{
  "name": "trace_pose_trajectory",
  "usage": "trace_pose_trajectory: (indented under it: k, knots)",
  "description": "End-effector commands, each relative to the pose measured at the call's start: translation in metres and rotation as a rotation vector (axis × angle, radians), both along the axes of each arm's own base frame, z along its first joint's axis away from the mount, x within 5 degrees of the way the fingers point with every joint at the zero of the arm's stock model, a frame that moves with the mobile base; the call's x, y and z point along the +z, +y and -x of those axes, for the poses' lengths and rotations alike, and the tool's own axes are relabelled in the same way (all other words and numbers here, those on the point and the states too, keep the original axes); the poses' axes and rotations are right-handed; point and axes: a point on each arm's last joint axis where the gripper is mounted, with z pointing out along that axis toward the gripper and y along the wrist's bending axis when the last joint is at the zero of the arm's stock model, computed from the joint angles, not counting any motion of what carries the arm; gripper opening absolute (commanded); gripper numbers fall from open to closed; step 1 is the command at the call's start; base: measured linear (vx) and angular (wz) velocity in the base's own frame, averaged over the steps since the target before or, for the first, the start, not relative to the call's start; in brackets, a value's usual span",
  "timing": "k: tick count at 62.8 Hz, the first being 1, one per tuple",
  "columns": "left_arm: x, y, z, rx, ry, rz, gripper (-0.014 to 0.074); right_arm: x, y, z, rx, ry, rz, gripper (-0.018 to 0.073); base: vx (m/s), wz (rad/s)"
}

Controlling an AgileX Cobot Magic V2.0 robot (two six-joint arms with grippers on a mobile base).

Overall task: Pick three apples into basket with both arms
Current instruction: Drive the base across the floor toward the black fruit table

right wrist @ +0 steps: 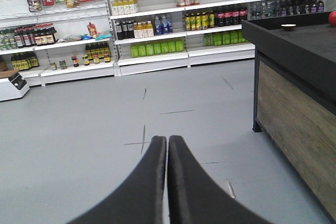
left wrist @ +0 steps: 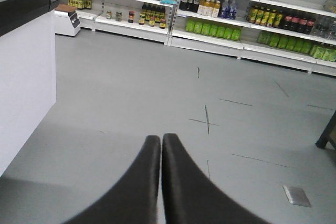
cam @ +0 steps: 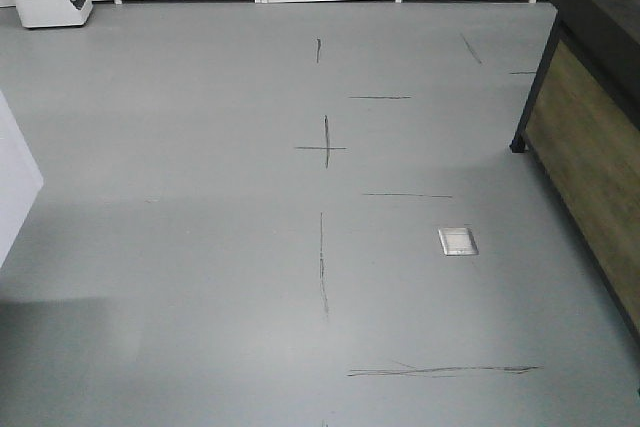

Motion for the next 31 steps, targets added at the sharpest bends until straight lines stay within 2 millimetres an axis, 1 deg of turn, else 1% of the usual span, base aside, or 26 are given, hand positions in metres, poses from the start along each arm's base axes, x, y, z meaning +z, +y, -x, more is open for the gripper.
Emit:
trace_pose_trajectory:
  k: [1, 31]
  knots:
    - [-0.0008, 0.0000, -0.0005, -0.001, -0.063, 0.009, -0.0006, 0.0030, 0.0001, 0.0001, -0.001, -0.074, 0.023, -0.0004, 0.00, 0.00]
    - [-0.0008, 0.0000, -0.0005, -0.001, -0.063, 0.009, -0.0006, 0.0030, 0.0001, 0.0001, -0.001, -0.074, 0.023, -0.0004, 0.00, 0.00]
